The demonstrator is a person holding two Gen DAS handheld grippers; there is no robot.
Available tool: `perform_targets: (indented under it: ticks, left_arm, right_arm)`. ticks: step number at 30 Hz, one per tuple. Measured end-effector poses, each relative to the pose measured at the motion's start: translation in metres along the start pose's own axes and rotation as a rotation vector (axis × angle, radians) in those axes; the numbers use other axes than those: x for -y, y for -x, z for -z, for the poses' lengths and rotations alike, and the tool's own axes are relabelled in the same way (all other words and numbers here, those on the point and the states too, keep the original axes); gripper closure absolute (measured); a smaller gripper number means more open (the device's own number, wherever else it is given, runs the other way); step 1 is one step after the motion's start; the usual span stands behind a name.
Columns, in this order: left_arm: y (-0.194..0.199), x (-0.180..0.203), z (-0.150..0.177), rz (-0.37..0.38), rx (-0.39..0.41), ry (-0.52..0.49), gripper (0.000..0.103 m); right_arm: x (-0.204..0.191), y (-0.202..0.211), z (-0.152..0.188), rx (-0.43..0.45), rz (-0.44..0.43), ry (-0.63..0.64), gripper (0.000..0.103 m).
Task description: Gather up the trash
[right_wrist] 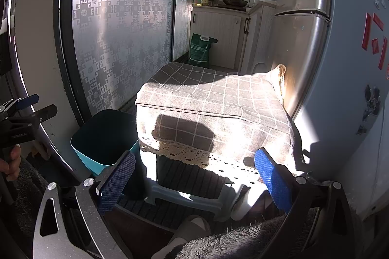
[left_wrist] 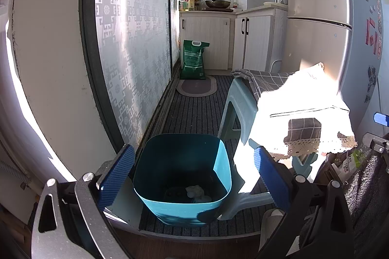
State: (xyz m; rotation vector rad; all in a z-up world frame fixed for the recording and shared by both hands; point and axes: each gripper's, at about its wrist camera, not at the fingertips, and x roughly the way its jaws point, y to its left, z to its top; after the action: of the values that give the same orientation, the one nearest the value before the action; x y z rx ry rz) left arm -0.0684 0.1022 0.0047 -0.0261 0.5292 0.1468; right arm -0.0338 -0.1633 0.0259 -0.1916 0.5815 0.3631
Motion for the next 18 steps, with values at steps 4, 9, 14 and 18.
perform_targets:
  ticks: [4,9,14,18]
  left_arm:
    - [-0.0001,0.0002,0.0,-0.002,-0.001,0.0,0.003]
    - [-0.0001,0.0001,0.0,-0.001,-0.002,0.0,0.003]
    - [-0.0004,-0.0007,-0.0001,-0.001,-0.001,0.0,0.003]
    - [-0.0005,-0.0021,-0.0006,0.0,-0.002,0.001,0.003]
  right_arm:
    - [-0.0001,0.0002,0.0,-0.001,0.0,0.001,0.003]
    - [0.0004,0.0001,0.0001,0.0,0.0,0.002,0.003]
    - [-0.0001,0.0003,0.0001,0.0,0.001,0.001,0.003]
    - [0.0002,0.0003,0.0002,0.0,0.0,0.001,0.003]
